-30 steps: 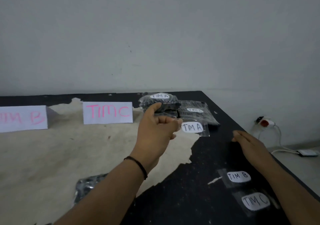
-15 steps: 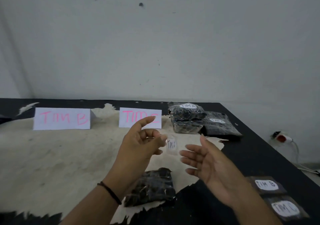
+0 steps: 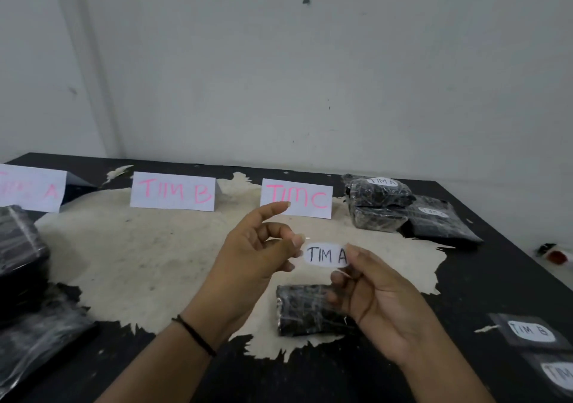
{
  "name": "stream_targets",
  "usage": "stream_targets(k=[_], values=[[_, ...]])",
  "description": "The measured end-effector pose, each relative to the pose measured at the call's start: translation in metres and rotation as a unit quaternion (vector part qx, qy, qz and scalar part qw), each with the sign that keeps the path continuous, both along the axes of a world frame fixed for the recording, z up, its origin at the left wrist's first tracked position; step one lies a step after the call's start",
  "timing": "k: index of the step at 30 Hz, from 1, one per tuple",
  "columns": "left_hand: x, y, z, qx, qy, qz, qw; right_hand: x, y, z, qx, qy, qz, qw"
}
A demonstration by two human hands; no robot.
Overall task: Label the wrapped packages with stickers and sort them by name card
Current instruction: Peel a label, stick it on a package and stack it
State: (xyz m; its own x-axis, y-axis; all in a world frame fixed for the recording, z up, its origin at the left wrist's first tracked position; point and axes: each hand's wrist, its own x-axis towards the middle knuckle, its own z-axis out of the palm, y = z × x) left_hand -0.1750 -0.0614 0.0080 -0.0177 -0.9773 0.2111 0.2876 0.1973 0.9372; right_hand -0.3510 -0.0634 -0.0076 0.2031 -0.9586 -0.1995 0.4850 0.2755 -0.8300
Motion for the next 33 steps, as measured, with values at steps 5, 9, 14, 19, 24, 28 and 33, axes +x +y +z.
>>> stream_targets(k=[5,9,14,19,24,28,33], values=[[0.009,0.007,-0.021,-0.008,-0.107,0.096,0.99,0.008,0.008,-0.007,-0.068,0.184,-0.086,0.977],[0.018,0.016,-0.037,0.026,-0.144,0.165,0.975,0.017,0.013,-0.018,-0.099,0.25,-0.117,0.956],[0.029,0.029,-0.045,0.128,-0.06,0.062,0.988,0.025,0.02,-0.021,-0.093,0.255,-0.103,0.957],[0.033,0.041,-0.047,0.169,-0.013,0.015,0.985,0.036,0.032,-0.028,-0.115,0.294,-0.086,0.945],[0.038,0.051,-0.052,0.167,-0.018,0.056,0.984,0.046,0.042,-0.035,-0.131,0.317,-0.086,0.935],[0.043,0.058,-0.055,0.158,-0.023,0.082,0.984,0.054,0.046,-0.04,-0.138,0.316,-0.092,0.934],[0.052,0.066,-0.056,0.174,-0.011,0.103,0.979,0.063,0.052,-0.043,-0.143,0.313,-0.086,0.935]])
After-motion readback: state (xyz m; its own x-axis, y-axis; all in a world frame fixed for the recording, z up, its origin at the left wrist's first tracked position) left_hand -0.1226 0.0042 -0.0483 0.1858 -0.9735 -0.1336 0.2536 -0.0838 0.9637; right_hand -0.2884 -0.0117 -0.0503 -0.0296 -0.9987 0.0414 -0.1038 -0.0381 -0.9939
